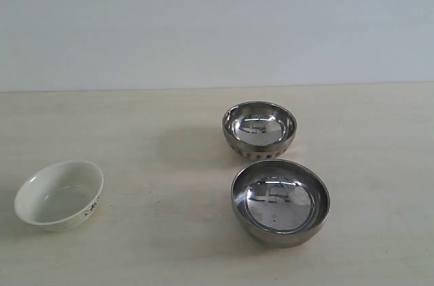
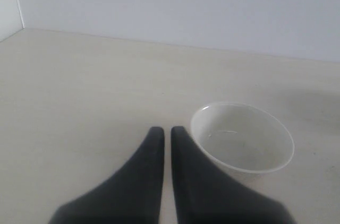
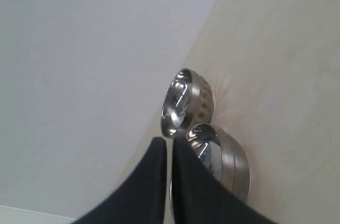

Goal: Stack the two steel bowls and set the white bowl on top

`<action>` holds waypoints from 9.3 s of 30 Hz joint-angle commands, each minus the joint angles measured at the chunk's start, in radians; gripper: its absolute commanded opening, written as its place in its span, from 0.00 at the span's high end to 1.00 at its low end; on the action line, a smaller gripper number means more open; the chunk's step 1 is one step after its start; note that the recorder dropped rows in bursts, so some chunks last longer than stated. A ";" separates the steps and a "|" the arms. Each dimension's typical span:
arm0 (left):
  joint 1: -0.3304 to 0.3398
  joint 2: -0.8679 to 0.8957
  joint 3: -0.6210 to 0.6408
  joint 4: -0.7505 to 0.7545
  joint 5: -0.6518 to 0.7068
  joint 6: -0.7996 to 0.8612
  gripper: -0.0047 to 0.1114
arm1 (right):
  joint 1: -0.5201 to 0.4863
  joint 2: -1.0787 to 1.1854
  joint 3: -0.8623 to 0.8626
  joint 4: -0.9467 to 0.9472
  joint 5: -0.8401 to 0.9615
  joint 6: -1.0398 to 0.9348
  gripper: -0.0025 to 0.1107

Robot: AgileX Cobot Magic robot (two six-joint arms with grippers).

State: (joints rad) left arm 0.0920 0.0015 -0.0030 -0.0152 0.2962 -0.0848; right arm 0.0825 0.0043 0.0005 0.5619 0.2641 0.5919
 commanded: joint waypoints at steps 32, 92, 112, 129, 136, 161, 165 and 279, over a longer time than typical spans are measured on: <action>0.003 -0.001 0.003 0.002 0.004 -0.005 0.92 | -0.004 0.846 -0.900 0.010 0.465 -0.895 0.98; 0.003 -0.001 0.003 0.002 0.004 -0.003 0.92 | 0.333 1.841 -1.060 -0.549 0.310 -0.352 0.98; 0.003 -0.001 0.003 0.002 0.006 -0.003 0.92 | 0.527 1.742 -1.244 -0.517 0.435 -0.328 0.98; 0.003 -0.001 0.003 0.002 0.008 -0.003 0.92 | 0.586 1.897 -1.280 -0.415 0.324 -0.307 0.98; 0.003 -0.001 0.003 0.002 0.008 -0.003 0.92 | 0.587 1.956 -1.280 -0.415 0.301 -0.315 0.98; 0.003 -0.001 0.003 0.002 0.008 -0.003 0.92 | 0.557 1.818 -1.310 -0.649 0.402 -0.187 0.51; 0.003 -0.001 0.003 0.002 0.008 -0.003 0.92 | 0.470 1.762 -1.342 -0.678 0.472 -0.183 0.51; 0.003 -0.001 0.003 0.002 0.011 -0.003 0.92 | 0.608 1.892 -1.268 -0.464 0.298 -0.326 0.59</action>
State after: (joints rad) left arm 0.0920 0.0015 -0.0030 -0.0152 0.3074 -0.0848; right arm 0.6883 1.8988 -1.2684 0.1032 0.5573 0.2835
